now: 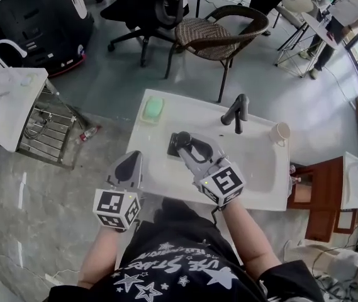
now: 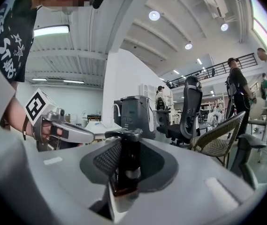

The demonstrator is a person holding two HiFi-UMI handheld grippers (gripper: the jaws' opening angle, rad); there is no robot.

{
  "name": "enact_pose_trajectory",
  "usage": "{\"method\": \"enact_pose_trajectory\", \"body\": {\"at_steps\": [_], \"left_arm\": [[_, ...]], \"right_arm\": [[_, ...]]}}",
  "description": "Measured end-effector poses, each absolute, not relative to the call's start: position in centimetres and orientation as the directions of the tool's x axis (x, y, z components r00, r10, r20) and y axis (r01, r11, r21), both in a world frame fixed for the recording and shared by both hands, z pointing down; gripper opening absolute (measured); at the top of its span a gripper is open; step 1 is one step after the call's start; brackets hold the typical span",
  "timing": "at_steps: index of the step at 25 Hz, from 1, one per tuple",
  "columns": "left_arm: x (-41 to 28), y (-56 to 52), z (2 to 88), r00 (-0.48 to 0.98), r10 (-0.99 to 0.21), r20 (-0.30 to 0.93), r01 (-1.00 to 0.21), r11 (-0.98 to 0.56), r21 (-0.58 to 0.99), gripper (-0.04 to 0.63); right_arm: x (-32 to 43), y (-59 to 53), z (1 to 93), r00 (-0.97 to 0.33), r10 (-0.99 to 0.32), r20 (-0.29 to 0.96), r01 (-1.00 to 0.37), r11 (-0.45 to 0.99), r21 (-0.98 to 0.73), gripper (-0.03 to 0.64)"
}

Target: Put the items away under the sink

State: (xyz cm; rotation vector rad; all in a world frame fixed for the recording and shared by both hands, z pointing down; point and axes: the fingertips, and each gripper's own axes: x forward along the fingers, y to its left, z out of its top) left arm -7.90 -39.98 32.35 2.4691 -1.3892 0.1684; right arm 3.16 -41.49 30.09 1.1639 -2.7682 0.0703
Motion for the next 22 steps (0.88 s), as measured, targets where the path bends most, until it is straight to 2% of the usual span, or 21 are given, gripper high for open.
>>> {"method": "enact_pose_trajectory", "body": {"at_steps": [12, 22], "left_arm": [[-5.9, -33.4, 33.4, 0.564, -0.791, 0.235, -0.824, -0.521, 0.225, 0.009], [-2.7, -27.2, 33.4, 0.497, -0.827, 0.264, -0.867, -0.460, 0.192, 0.009]], "right_arm": [[4.1, -30.2, 31.5, -0.735, -0.657, 0.169, -0.675, 0.733, -0.086, 0.092], [6.2, -23.7, 32.2, -0.799, -0.587, 0.128, -0.600, 0.793, -0.109, 0.092]]}}
